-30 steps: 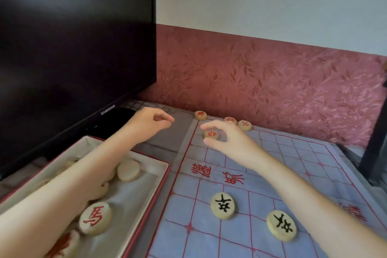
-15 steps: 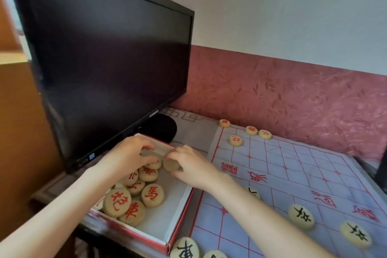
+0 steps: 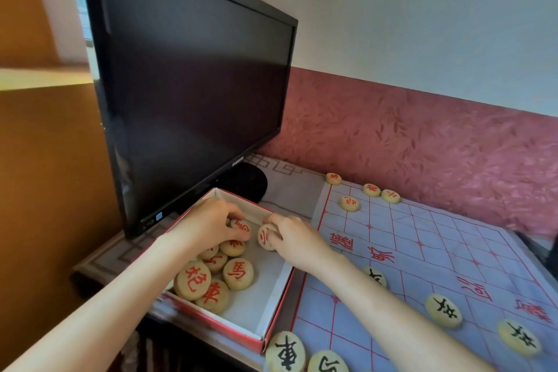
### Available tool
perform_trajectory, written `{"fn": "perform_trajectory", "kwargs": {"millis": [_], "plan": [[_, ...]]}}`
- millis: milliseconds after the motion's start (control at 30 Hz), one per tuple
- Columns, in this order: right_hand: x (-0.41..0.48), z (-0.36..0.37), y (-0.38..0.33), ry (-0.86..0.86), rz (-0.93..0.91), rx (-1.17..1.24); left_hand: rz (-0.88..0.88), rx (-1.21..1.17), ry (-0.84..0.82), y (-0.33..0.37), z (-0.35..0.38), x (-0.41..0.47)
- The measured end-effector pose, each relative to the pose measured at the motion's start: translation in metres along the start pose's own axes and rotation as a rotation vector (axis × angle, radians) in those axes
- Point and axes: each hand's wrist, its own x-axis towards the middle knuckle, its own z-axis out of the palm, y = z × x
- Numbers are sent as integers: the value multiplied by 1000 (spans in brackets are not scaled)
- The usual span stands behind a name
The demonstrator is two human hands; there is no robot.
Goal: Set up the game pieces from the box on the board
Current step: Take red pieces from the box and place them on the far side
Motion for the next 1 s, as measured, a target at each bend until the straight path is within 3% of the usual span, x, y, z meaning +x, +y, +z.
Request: {"fn": "perform_trajectory", "kwargs": {"millis": [633,1000], "plan": [[-1,7,1,-134,76,41,14,18,-37,0,6,4],[-16,-15,16,110,66,291,101,-52,134,25,2,-6]]}}
